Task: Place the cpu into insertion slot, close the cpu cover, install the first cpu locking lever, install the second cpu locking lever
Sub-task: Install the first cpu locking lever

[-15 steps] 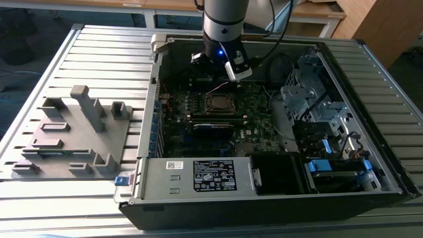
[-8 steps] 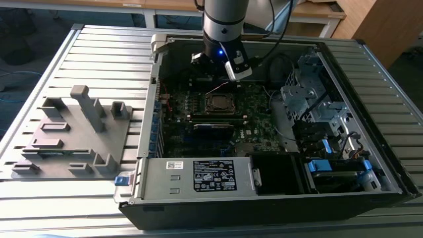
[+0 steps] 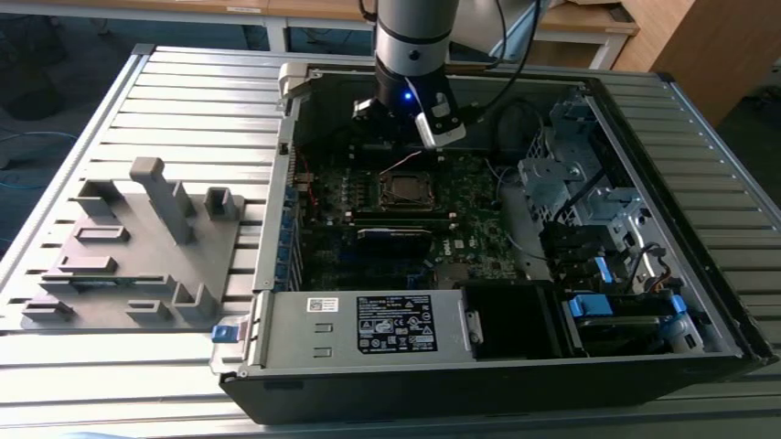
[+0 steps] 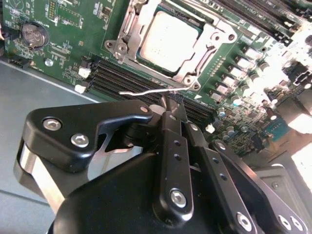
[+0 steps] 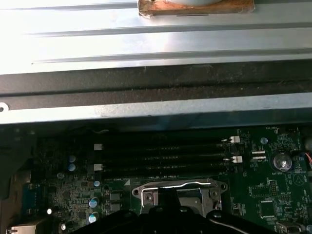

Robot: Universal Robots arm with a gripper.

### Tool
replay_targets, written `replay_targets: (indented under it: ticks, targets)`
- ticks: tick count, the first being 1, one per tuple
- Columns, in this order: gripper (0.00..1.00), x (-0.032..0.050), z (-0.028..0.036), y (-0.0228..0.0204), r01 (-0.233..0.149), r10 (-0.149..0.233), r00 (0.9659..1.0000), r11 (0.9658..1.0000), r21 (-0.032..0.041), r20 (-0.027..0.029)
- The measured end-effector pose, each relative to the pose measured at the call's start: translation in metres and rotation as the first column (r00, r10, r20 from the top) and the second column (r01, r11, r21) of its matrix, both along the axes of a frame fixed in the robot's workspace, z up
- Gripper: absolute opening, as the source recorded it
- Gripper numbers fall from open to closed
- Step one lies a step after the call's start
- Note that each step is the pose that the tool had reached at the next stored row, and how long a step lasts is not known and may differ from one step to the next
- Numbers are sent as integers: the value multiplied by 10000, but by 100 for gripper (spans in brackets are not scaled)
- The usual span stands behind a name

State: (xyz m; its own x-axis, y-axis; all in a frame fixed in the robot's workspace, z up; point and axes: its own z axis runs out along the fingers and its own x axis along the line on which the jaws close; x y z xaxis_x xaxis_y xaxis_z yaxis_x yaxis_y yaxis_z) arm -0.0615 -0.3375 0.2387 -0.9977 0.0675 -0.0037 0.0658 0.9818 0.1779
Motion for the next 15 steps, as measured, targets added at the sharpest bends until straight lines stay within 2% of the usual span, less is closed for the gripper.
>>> replay_targets:
  ticks: [3,9,15]
  targets:
    - [11,3,-16,0,0,0,10000,10000,52,0]
    - [11,35,-35,0,1,-1,10000,9992,412,0]
    - [11,71,-40,0,1,-1,10000,9991,430,0]
